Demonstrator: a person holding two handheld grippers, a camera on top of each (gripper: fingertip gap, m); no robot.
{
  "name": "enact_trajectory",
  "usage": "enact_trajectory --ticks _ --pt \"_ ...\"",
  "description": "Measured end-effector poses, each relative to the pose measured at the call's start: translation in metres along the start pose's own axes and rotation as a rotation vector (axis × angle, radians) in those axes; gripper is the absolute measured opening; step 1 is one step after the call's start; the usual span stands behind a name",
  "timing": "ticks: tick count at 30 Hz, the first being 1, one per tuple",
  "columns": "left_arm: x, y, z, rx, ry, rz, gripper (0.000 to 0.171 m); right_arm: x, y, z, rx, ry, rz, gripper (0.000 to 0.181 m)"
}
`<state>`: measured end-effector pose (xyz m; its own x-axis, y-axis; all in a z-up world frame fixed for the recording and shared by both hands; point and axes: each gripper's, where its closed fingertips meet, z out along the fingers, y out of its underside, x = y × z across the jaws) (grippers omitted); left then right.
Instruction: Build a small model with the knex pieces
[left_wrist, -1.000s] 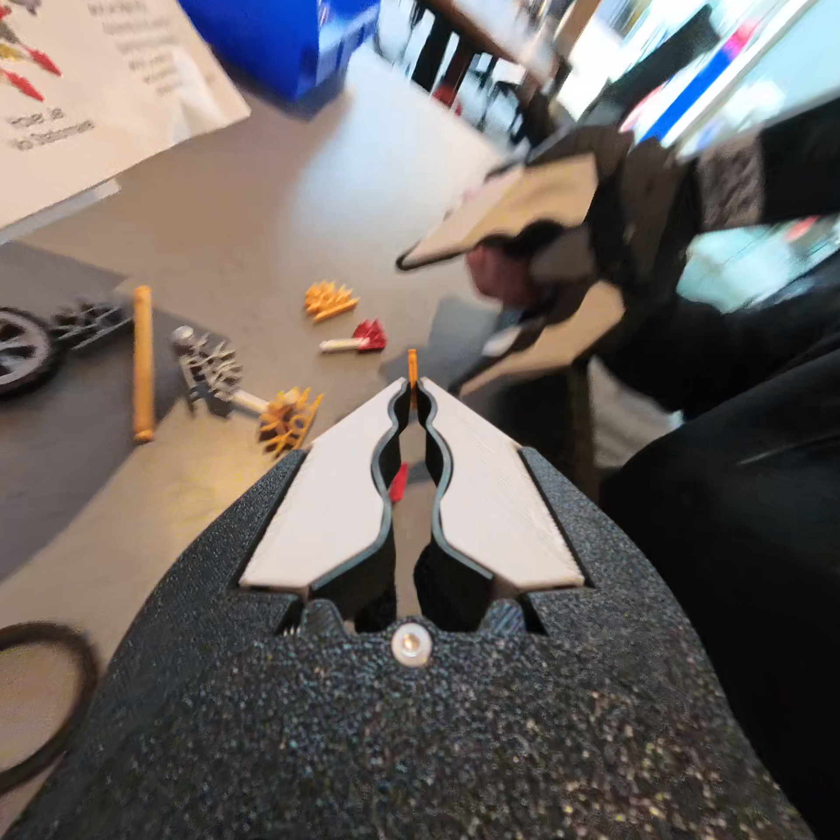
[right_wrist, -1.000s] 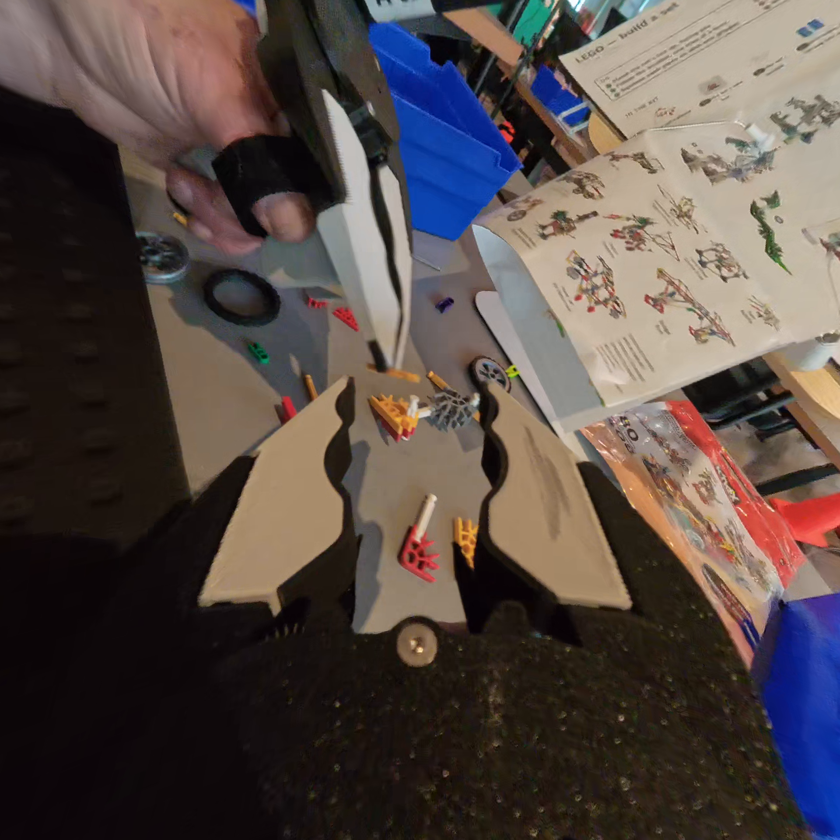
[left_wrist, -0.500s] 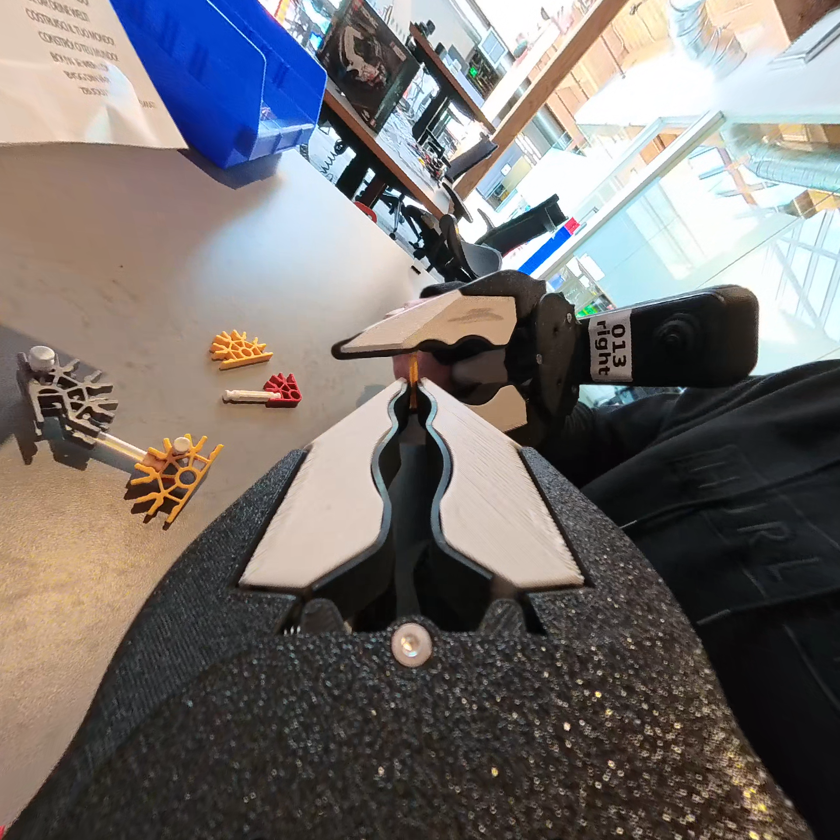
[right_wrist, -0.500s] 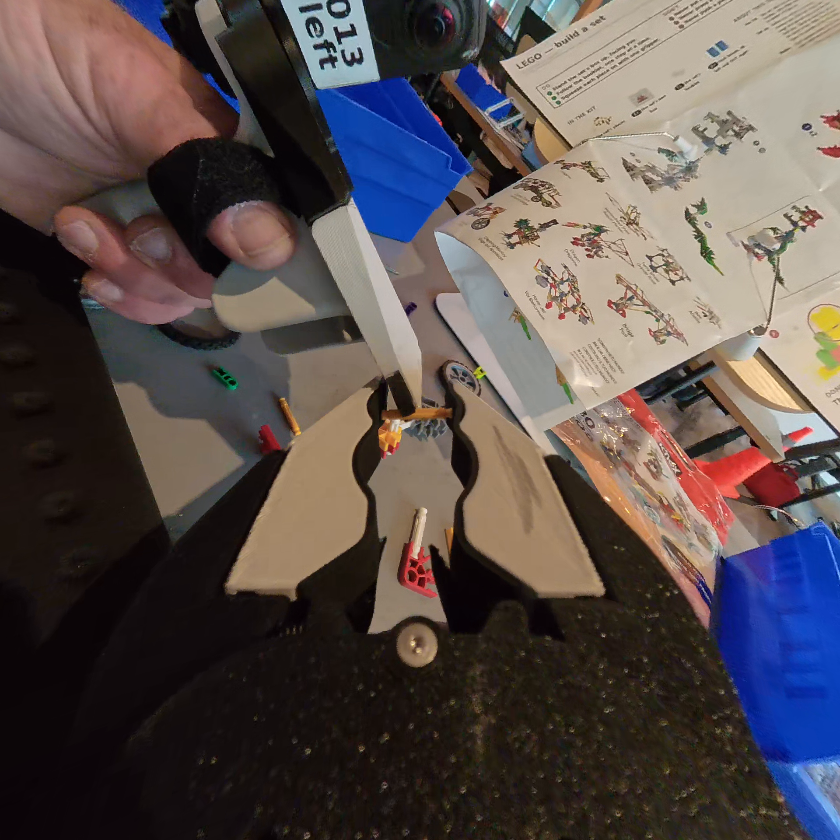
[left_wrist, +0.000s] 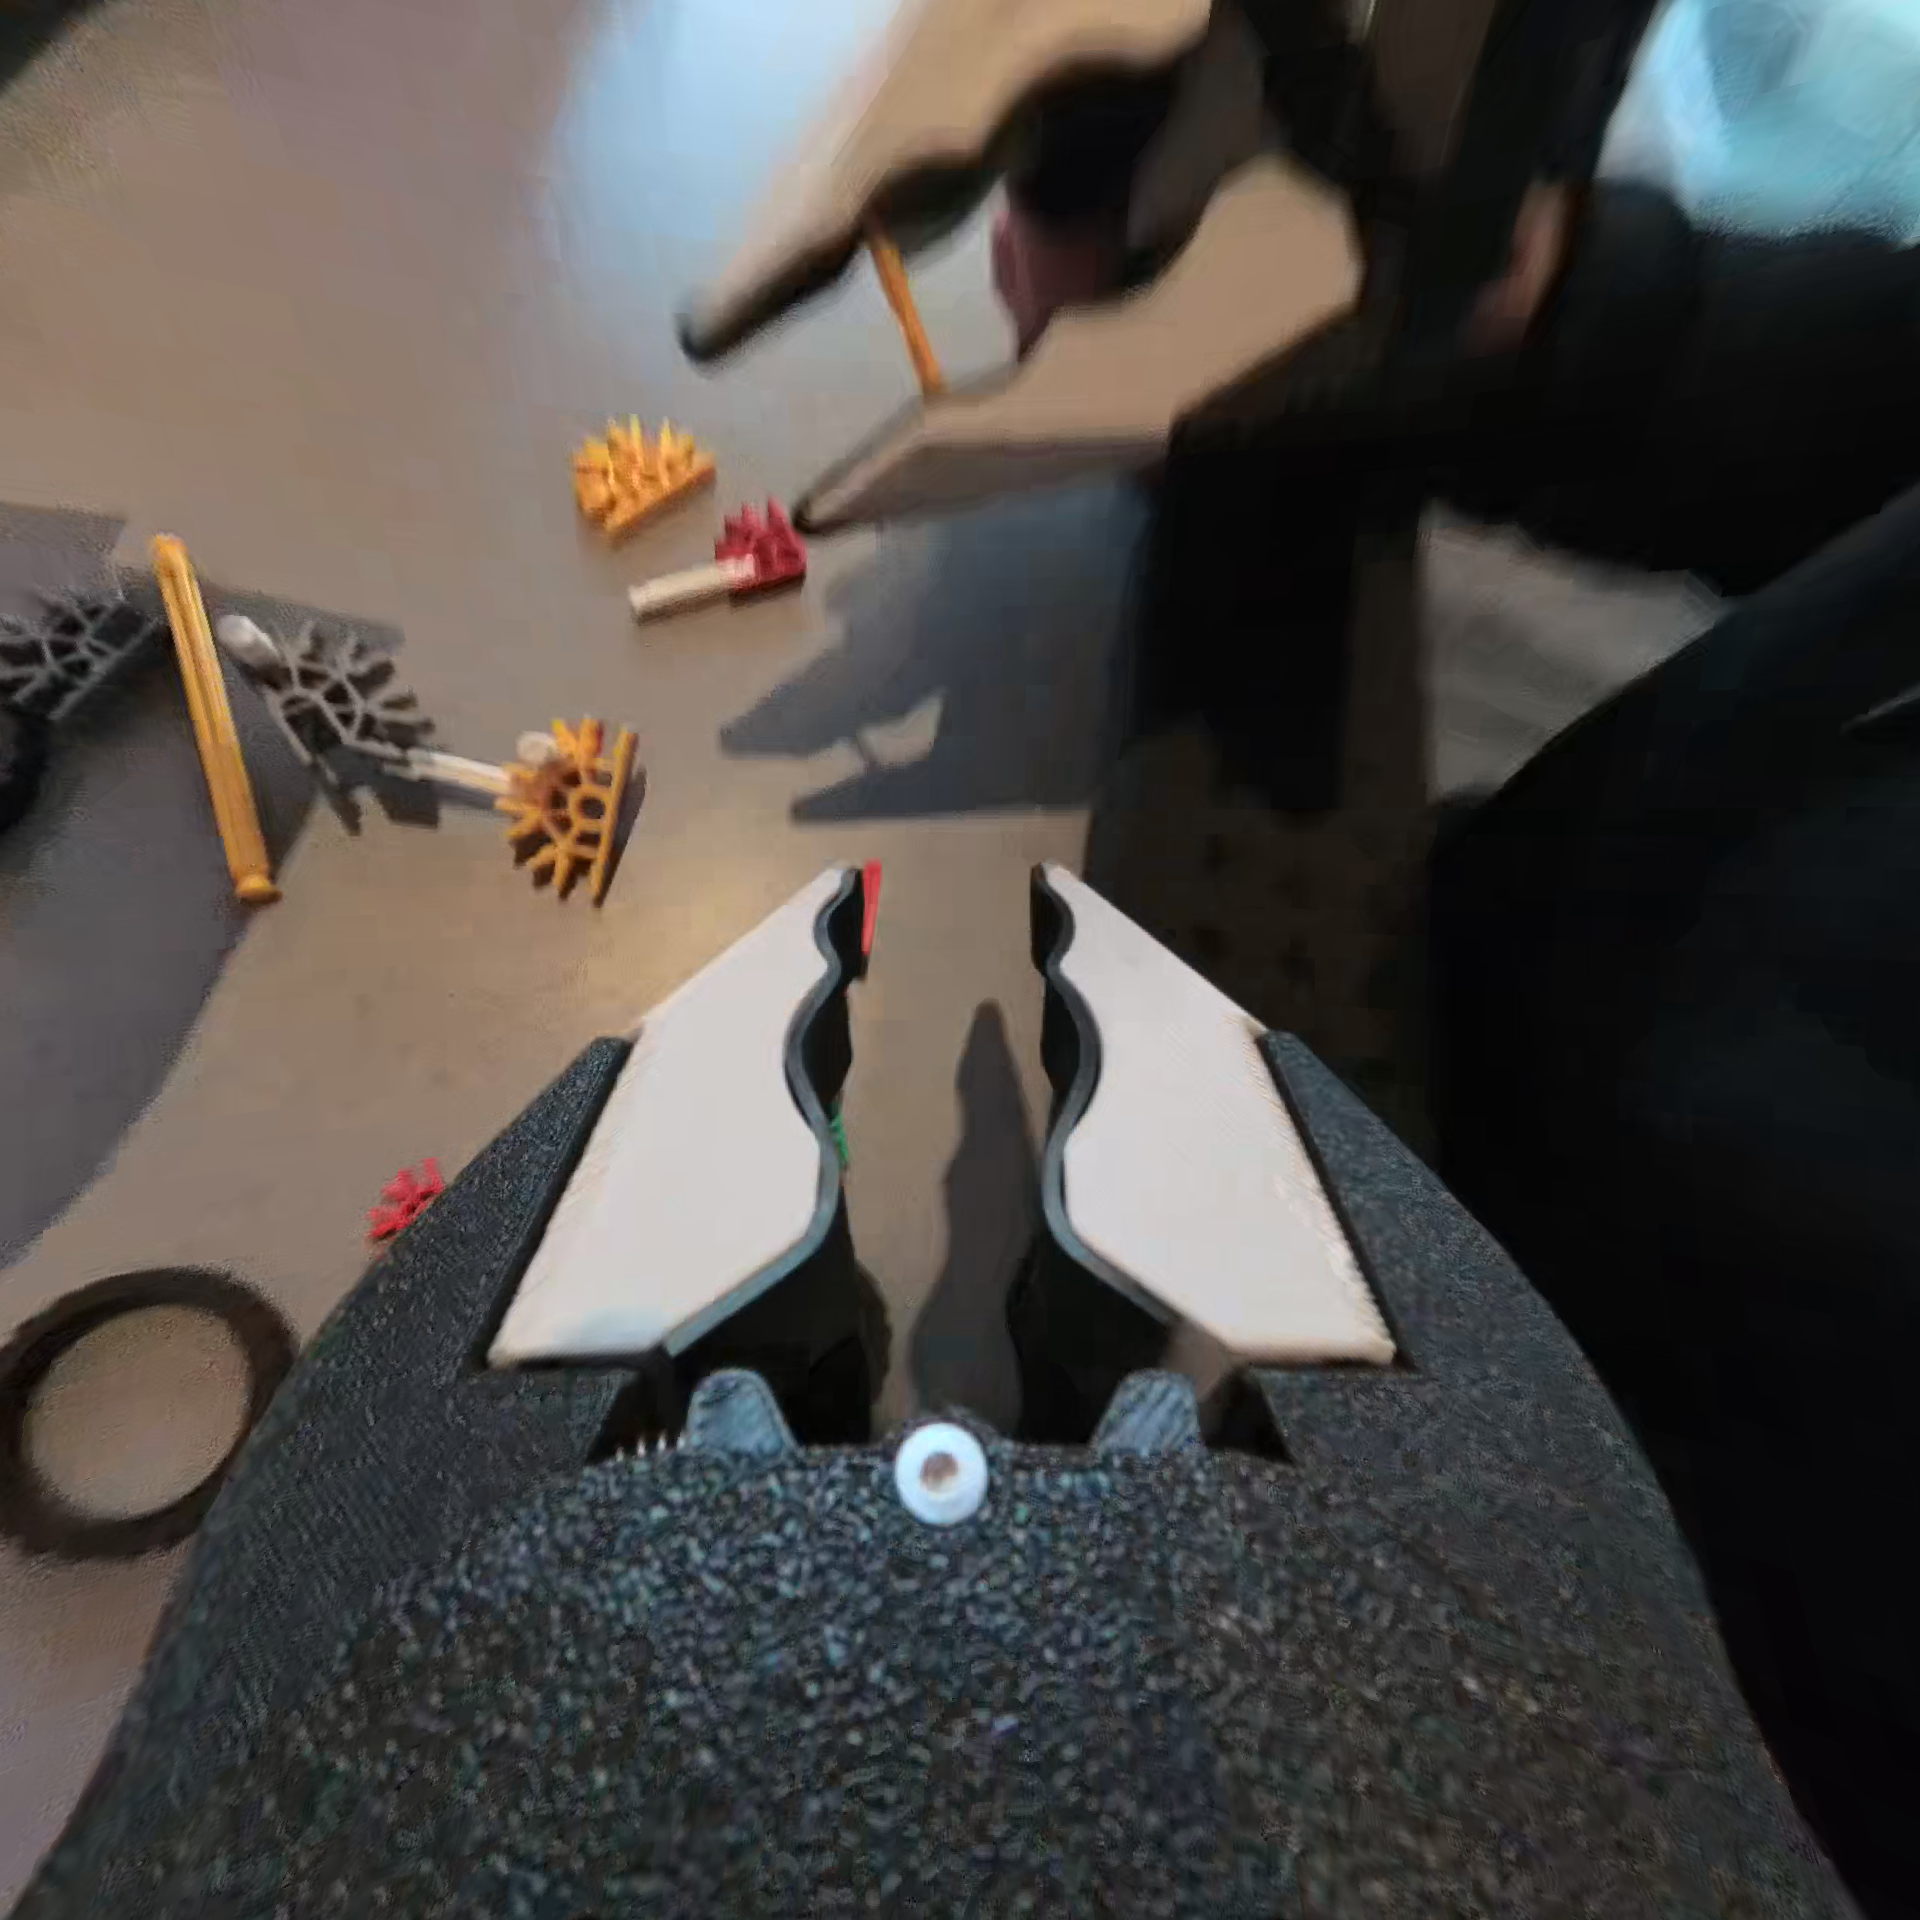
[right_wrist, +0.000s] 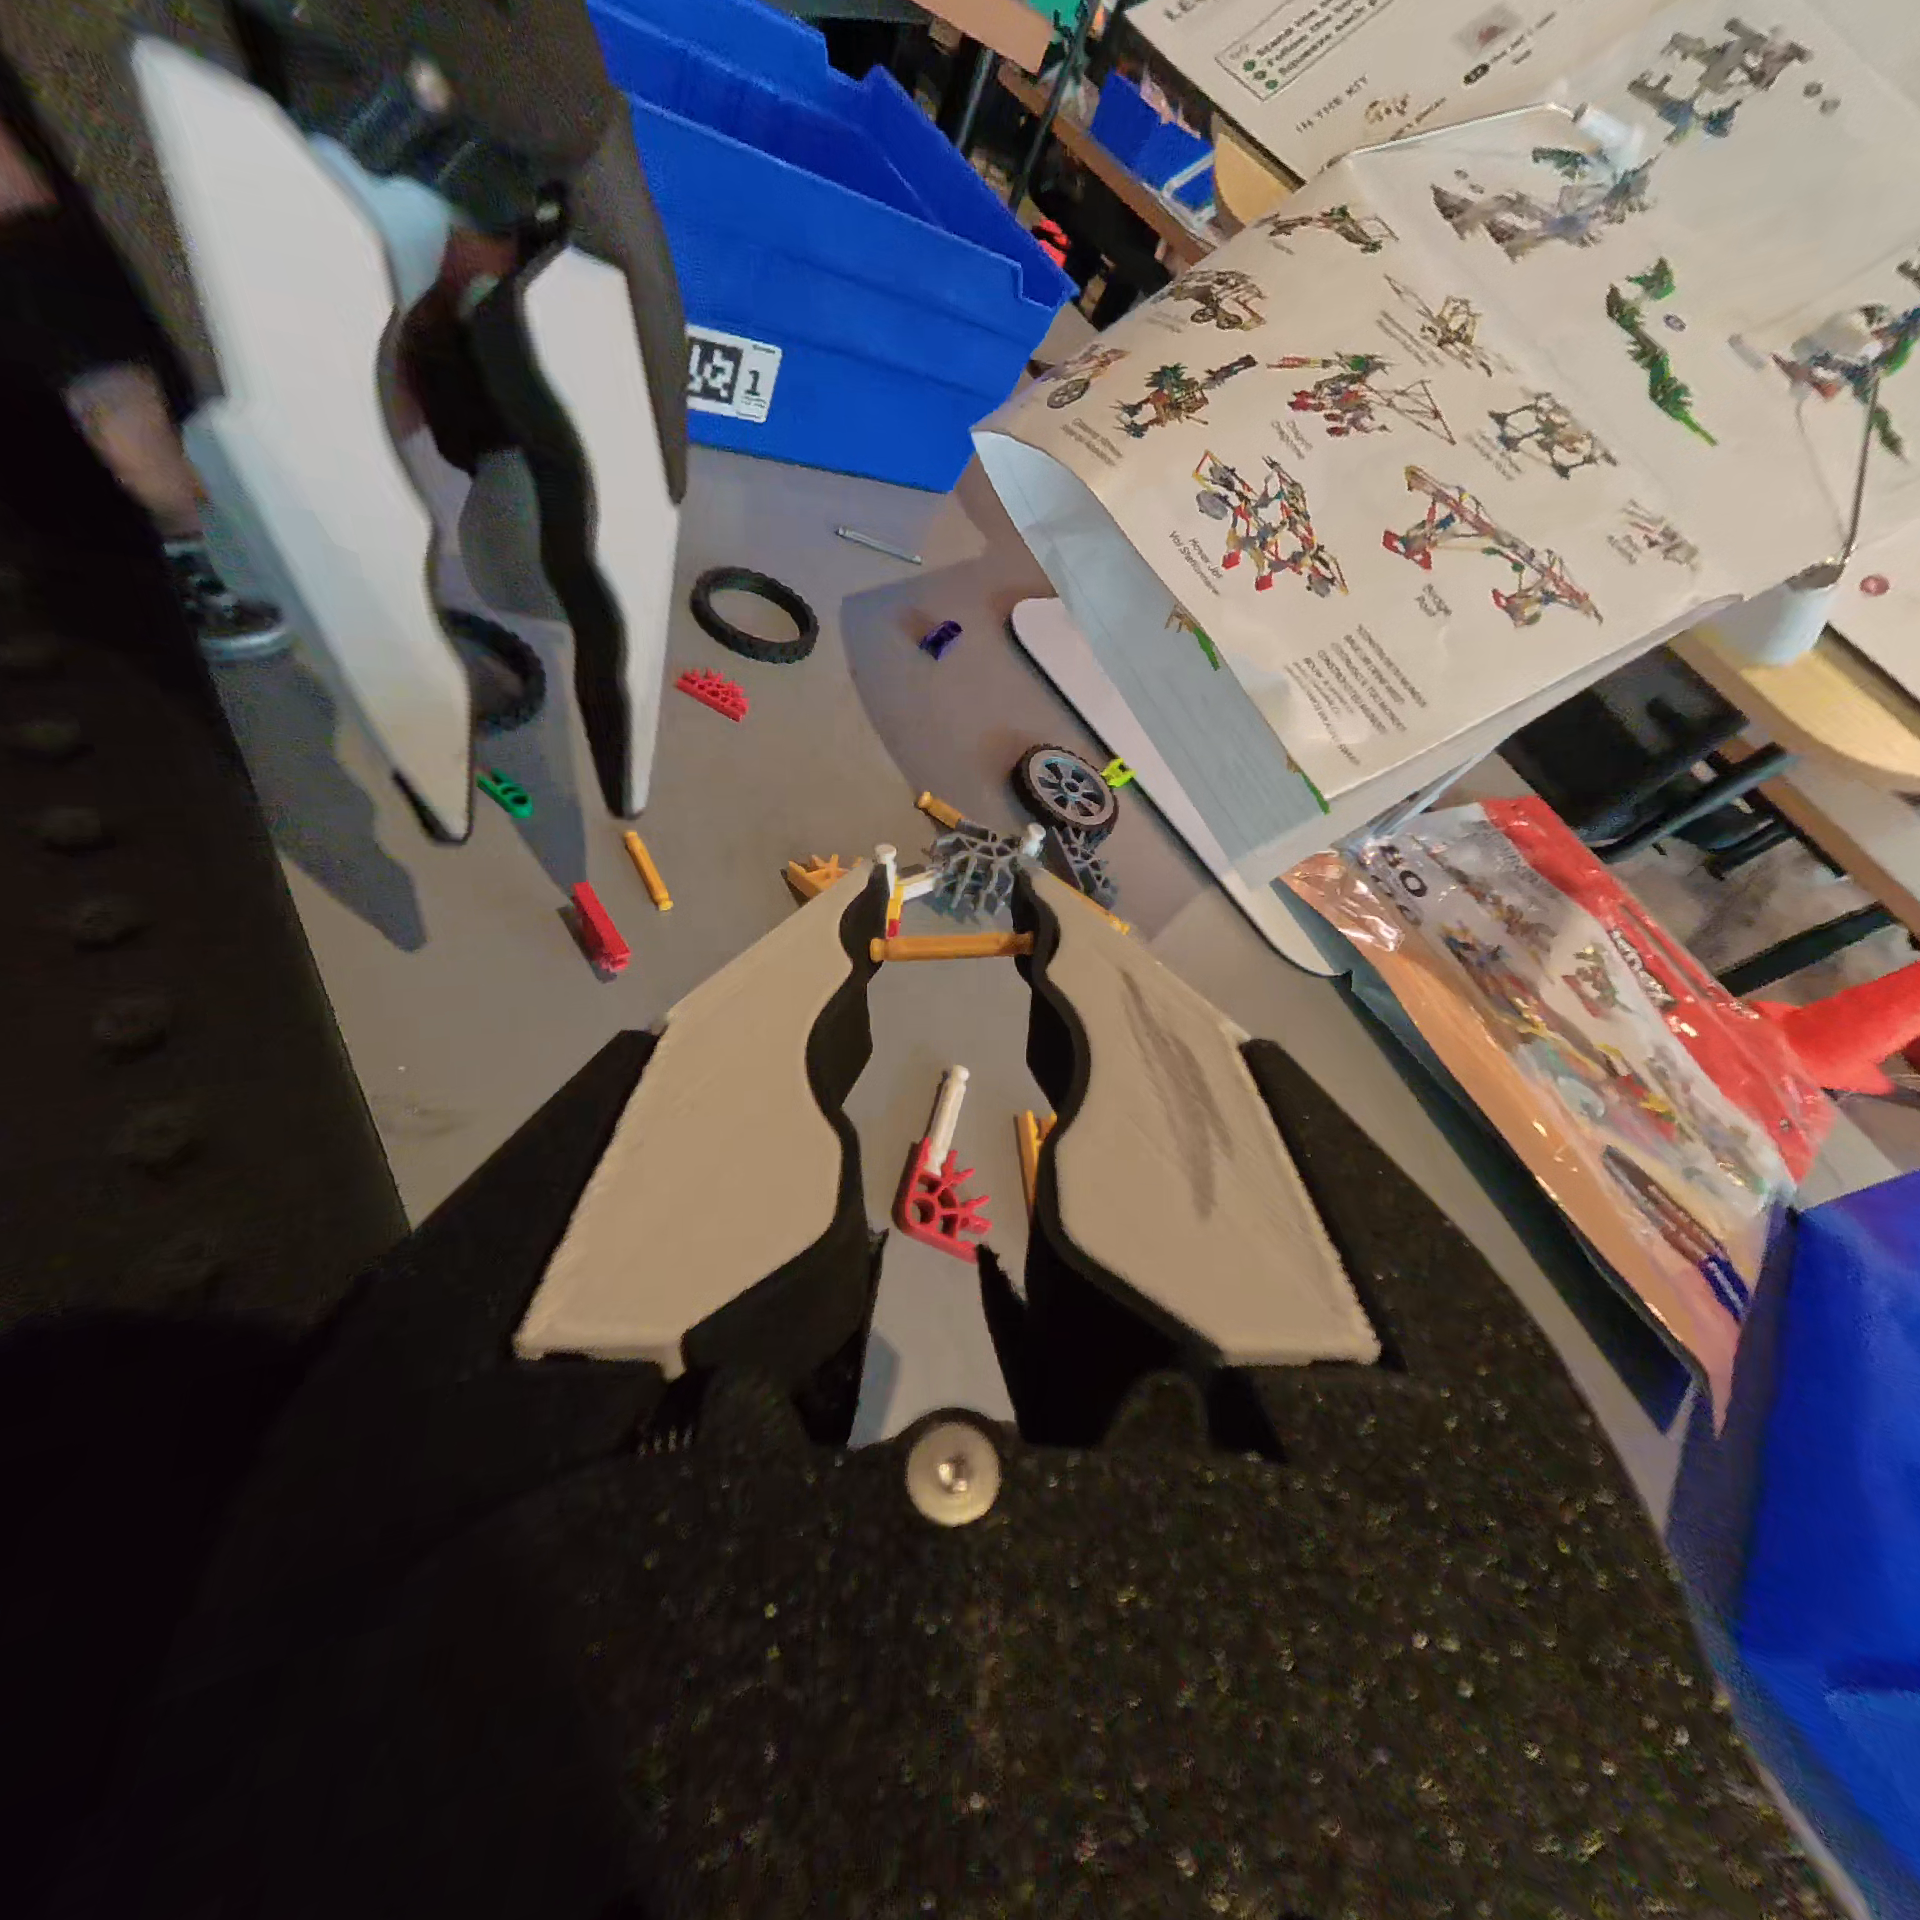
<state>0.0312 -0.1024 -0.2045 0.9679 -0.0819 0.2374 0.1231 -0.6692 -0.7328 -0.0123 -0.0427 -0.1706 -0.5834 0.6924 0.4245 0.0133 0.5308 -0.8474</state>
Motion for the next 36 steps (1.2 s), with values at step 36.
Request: enact_trajectory --ticks 36 --pt "0.013 -0.02 0.024 0.042 -0.098 0.516 0.001 -0.077 0.008 -0.002 -0.012 -0.54 0.071 0.023"
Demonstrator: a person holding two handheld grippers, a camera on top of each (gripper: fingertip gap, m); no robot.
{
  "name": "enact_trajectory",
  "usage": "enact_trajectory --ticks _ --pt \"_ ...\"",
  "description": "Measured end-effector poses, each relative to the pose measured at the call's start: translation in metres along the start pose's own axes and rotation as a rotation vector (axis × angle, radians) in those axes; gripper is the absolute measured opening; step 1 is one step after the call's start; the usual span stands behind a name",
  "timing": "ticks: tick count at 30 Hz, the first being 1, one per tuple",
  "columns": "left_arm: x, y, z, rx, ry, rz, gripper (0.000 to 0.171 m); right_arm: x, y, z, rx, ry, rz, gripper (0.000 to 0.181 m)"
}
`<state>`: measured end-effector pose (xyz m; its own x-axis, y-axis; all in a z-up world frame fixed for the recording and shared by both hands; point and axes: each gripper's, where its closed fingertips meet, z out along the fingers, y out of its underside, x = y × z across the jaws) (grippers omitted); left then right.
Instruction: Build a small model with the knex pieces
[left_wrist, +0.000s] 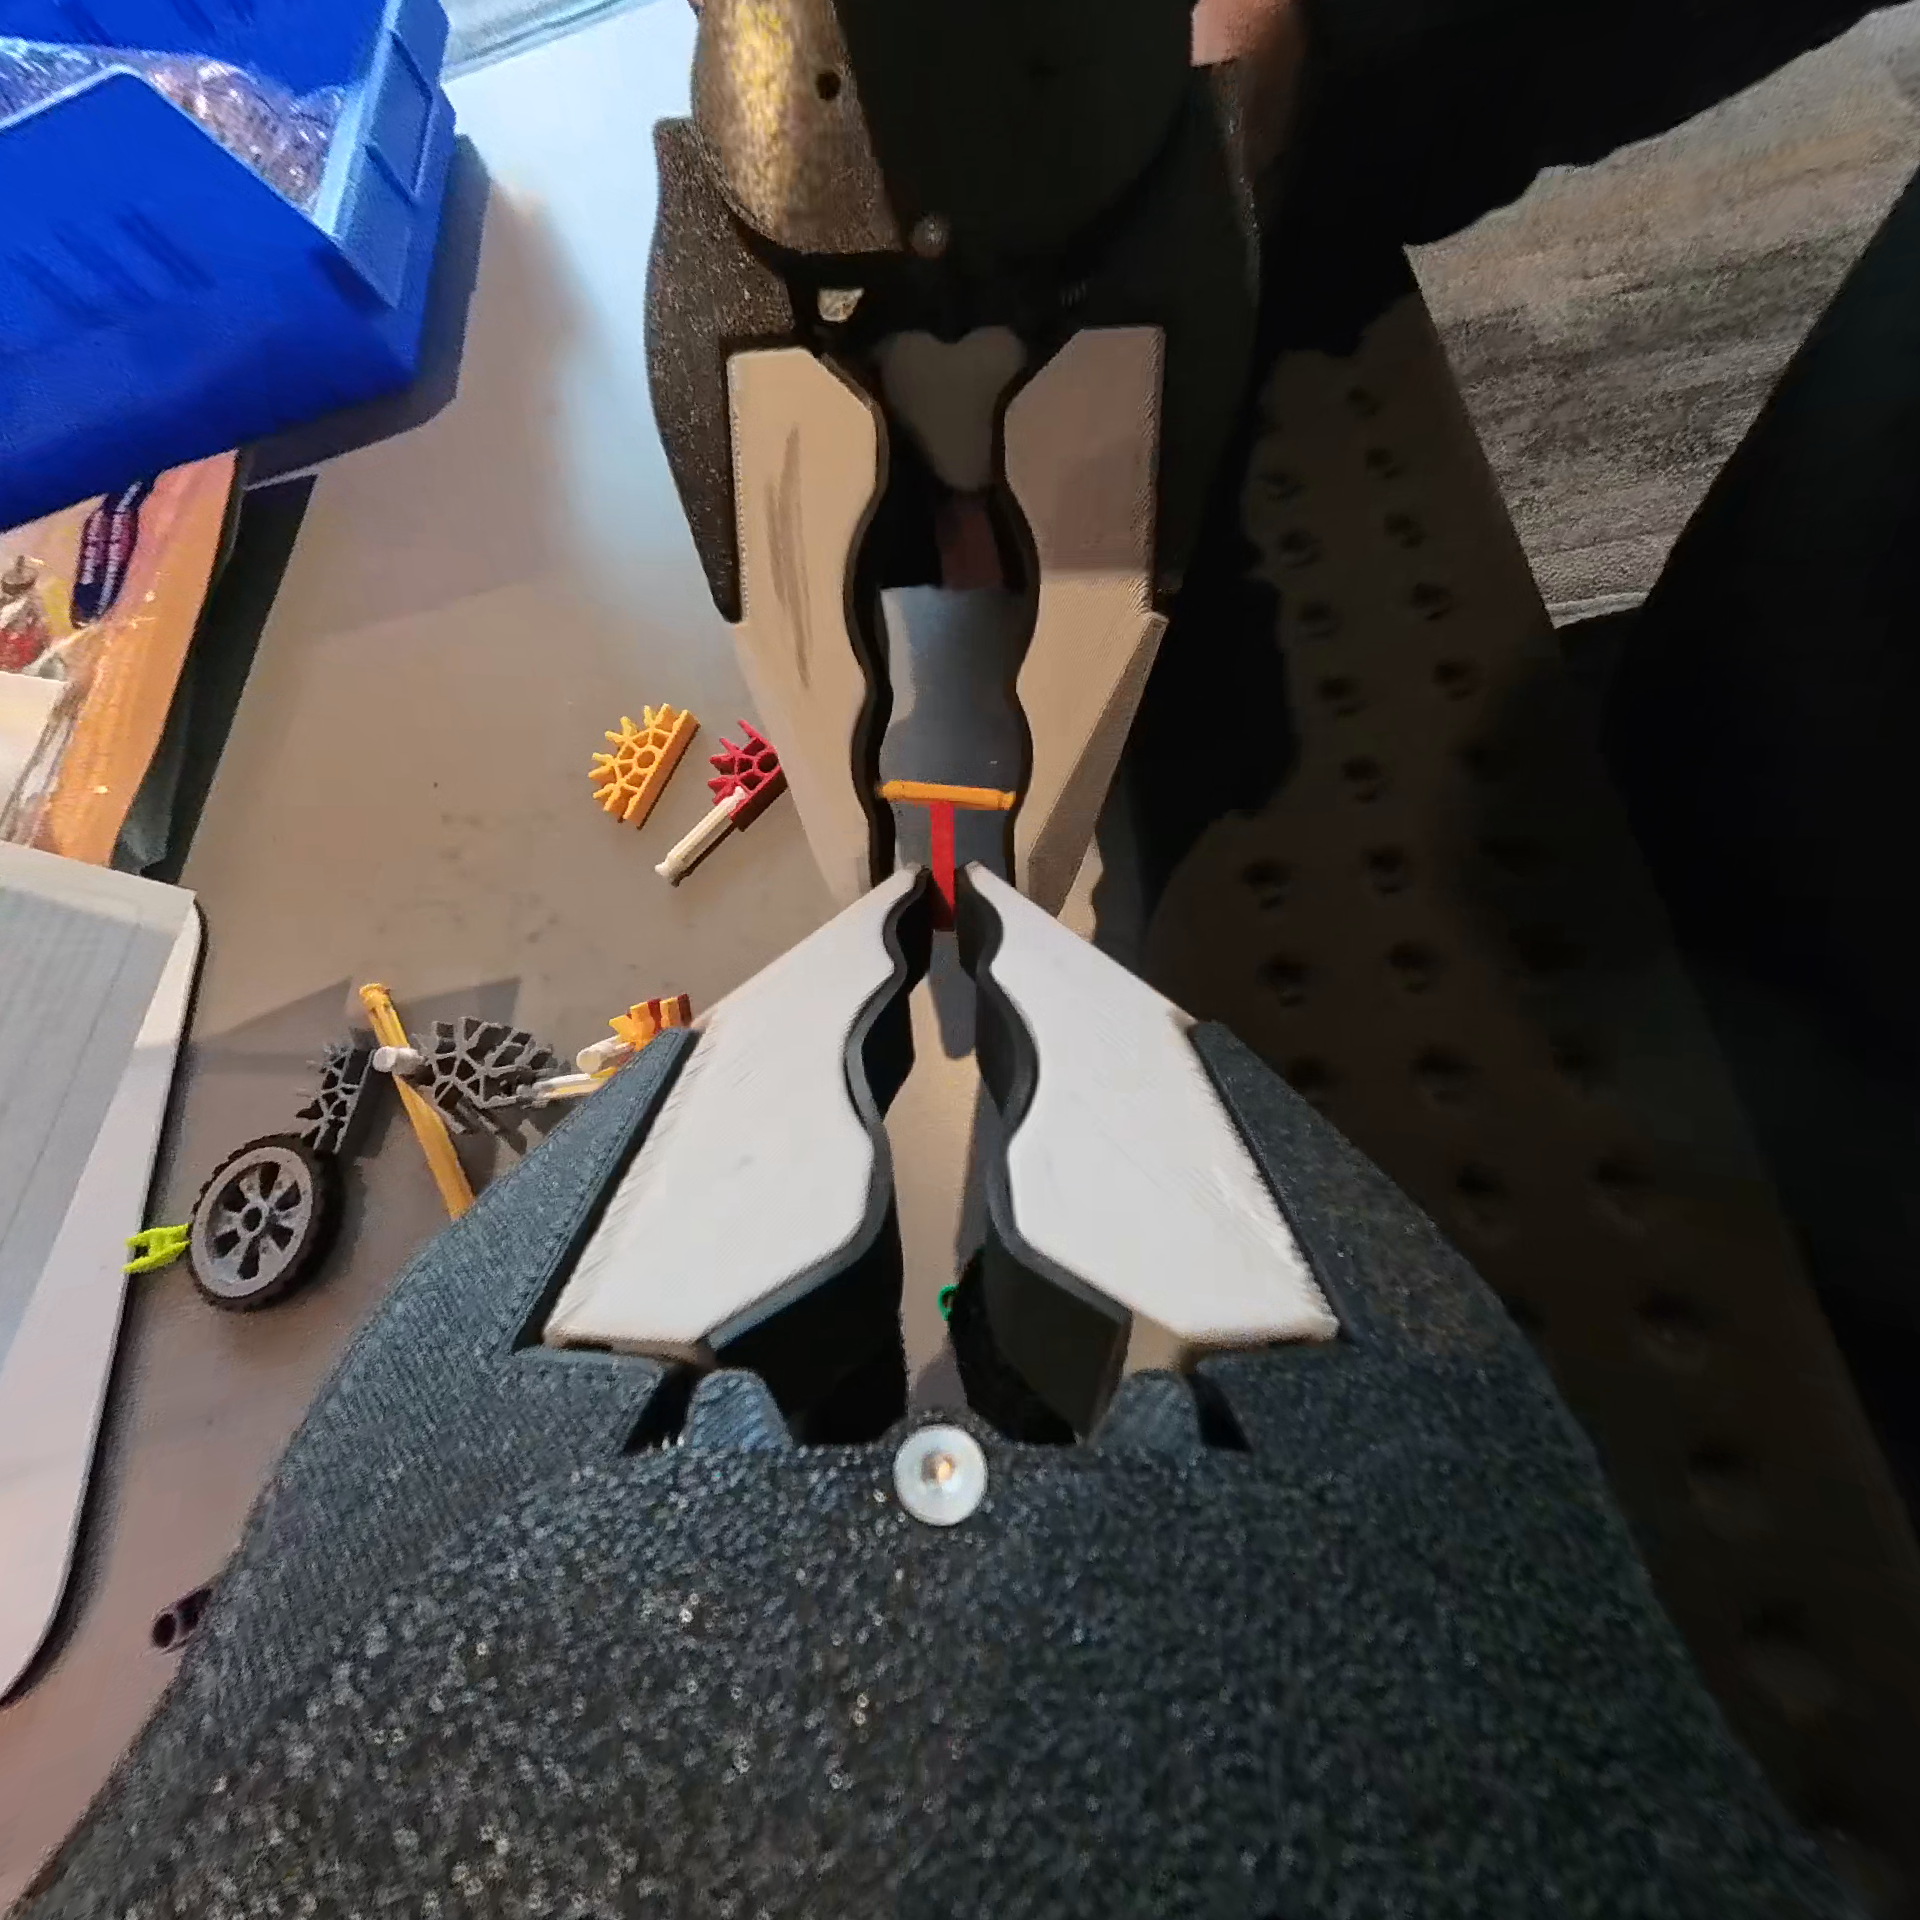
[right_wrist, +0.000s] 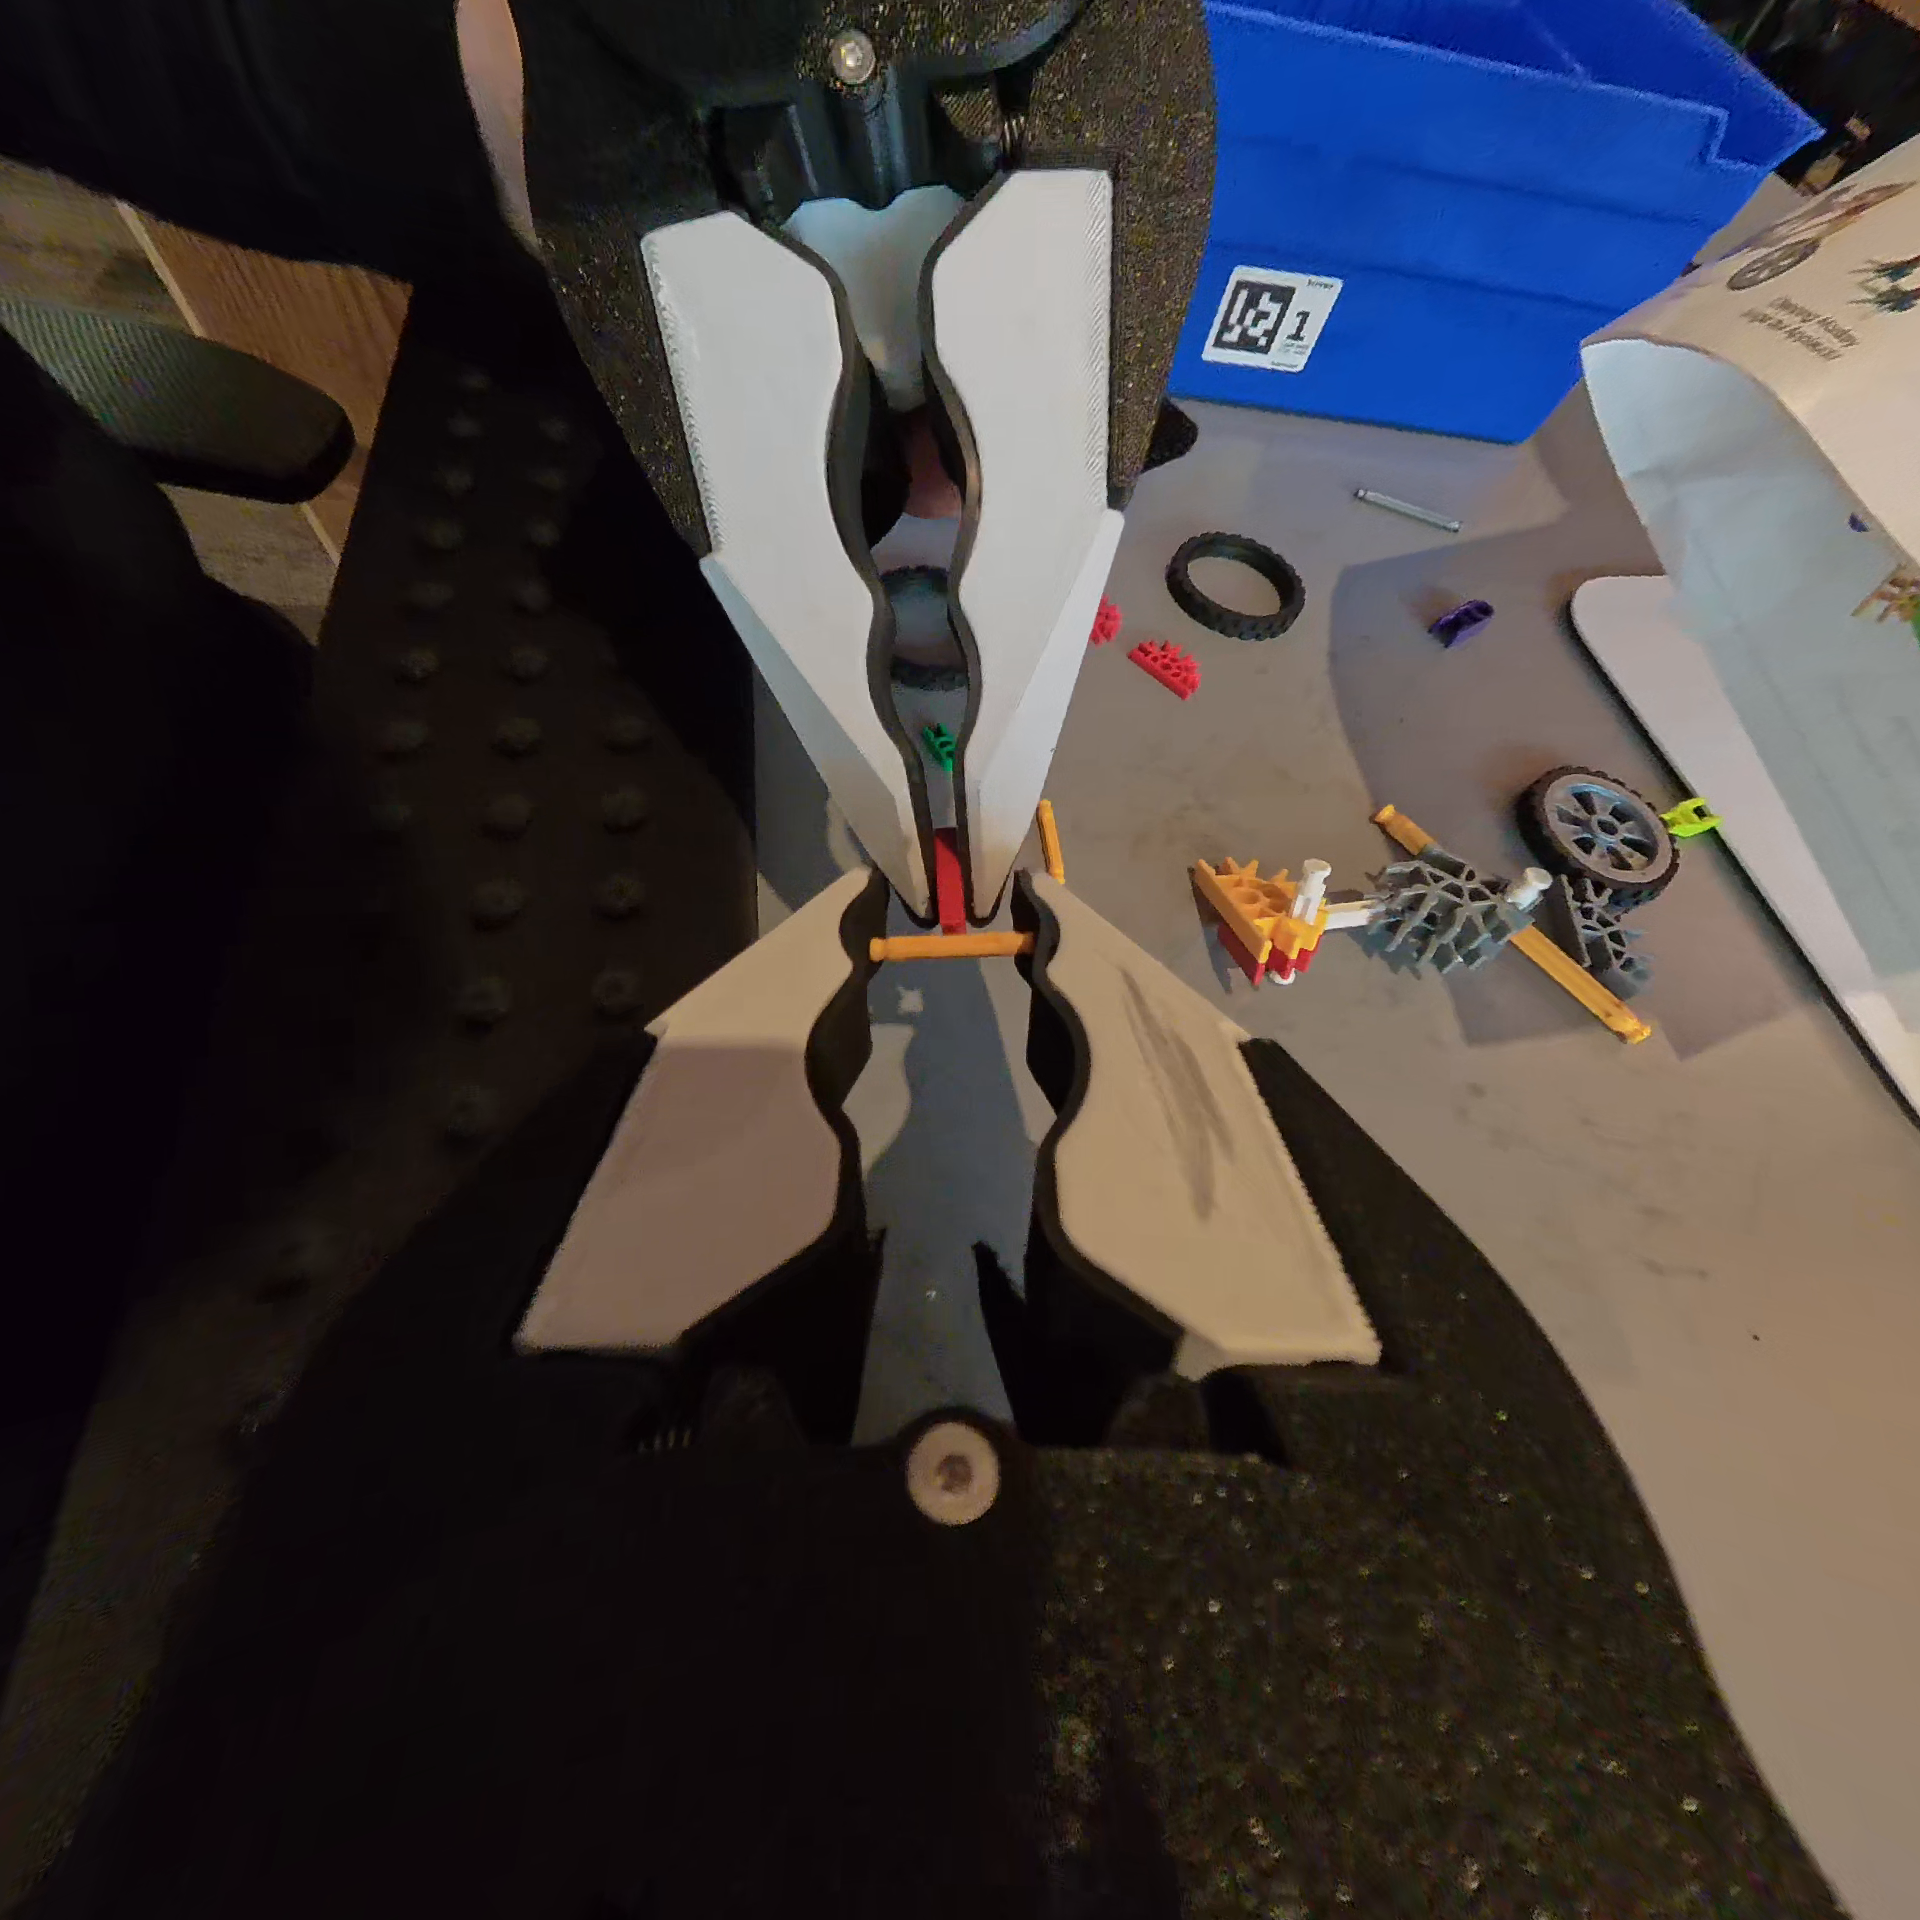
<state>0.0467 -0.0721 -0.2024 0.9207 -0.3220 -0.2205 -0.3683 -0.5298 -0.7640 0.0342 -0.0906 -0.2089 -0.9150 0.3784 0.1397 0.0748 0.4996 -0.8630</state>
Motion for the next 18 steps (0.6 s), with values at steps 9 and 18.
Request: enact_trajectory --ticks 9,18 --pt "0.002 0.006 0.009 -0.014 -0.013 0.034 0.001 -0.002 0.011 0.005 -0.055 -0.011 -0.005 0.022" --pt "0.004 0.008 0.011 0.0 -0.051 0.052 0.0 -0.005 0.015 0.007 -0.081 -0.025 -0.011 0.021"
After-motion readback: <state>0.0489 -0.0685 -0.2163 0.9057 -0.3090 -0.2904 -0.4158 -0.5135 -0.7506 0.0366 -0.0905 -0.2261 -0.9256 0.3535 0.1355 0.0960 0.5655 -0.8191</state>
